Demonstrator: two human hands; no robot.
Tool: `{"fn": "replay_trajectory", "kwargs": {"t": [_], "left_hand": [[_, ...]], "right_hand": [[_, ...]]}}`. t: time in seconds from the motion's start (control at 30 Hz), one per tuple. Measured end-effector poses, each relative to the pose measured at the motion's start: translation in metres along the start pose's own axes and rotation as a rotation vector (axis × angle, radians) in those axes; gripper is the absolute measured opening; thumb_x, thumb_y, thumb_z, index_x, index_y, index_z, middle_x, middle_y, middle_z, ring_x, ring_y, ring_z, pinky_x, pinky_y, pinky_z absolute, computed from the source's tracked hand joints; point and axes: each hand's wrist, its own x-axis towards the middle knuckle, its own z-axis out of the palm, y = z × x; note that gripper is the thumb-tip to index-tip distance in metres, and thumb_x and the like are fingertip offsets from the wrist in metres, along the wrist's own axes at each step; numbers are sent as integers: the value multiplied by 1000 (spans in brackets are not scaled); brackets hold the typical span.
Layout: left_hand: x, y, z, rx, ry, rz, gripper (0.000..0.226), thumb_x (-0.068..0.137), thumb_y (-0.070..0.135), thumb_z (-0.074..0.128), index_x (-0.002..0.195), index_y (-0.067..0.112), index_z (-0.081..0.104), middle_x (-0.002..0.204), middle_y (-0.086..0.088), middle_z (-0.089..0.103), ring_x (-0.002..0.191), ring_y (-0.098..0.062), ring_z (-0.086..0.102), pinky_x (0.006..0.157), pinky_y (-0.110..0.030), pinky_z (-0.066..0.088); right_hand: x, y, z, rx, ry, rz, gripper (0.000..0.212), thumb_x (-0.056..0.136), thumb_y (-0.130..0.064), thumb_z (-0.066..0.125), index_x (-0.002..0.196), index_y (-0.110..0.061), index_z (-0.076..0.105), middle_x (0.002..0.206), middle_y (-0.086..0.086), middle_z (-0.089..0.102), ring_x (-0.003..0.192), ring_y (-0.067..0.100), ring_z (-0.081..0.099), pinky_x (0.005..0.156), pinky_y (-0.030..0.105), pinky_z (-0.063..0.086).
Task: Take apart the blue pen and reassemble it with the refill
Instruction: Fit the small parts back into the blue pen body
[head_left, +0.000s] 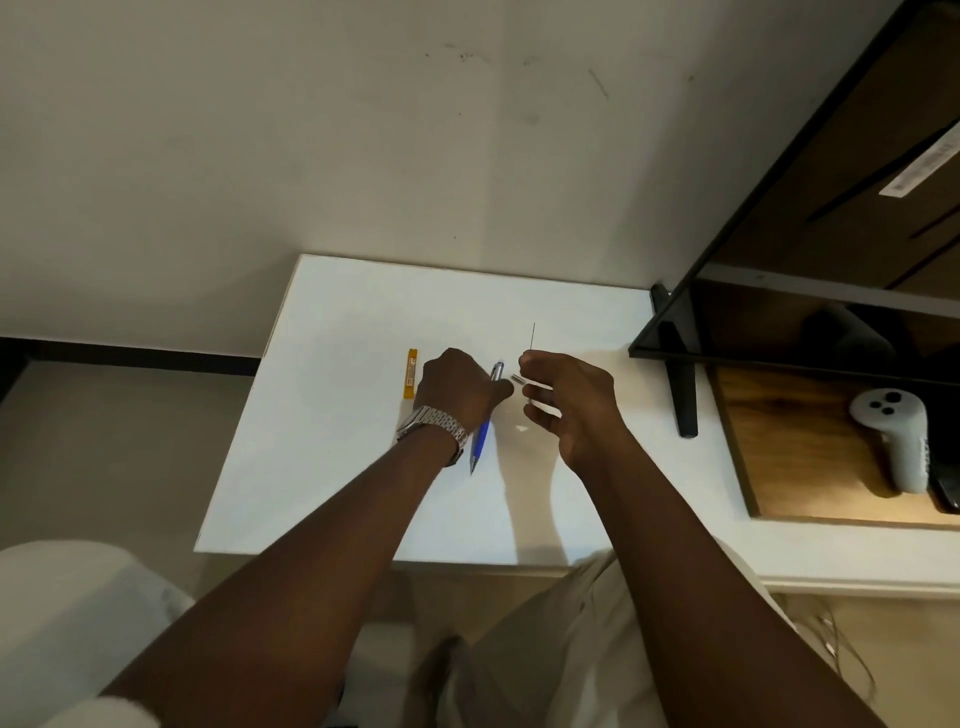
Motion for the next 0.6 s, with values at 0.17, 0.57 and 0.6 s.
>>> {"fn": "replay_trajectory", "kwargs": {"t": [0.17,0.57,0.6], "left_hand": [[-21,14,-21,-229,73,97,17,74,24,86,71,10,77,74,-7,78,72,-22,74,70,-28,52],[-33,12,-52,-346,23,337,14,79,28,85,92,25,83,79,25,76,81,9,71,78,-14,55],[-33,12,-52,-346,26,340,15,79,28,86,93,25,83,78,26,75,80,10,71,76,-10,54]], "right_hand": [[-3,-12,0,7,-34,-72,18,91,-8,72,108,-5,79,112,15,78,95,27,71,78,36,60],[-21,-45,1,-161,-193,-400,10,91,-6,75,101,-4,77,96,15,81,92,27,80,84,43,64],[-22,-46,1,-184,-196,-418,10,91,-7,75,100,-4,77,93,11,81,91,25,81,84,42,63]]}}
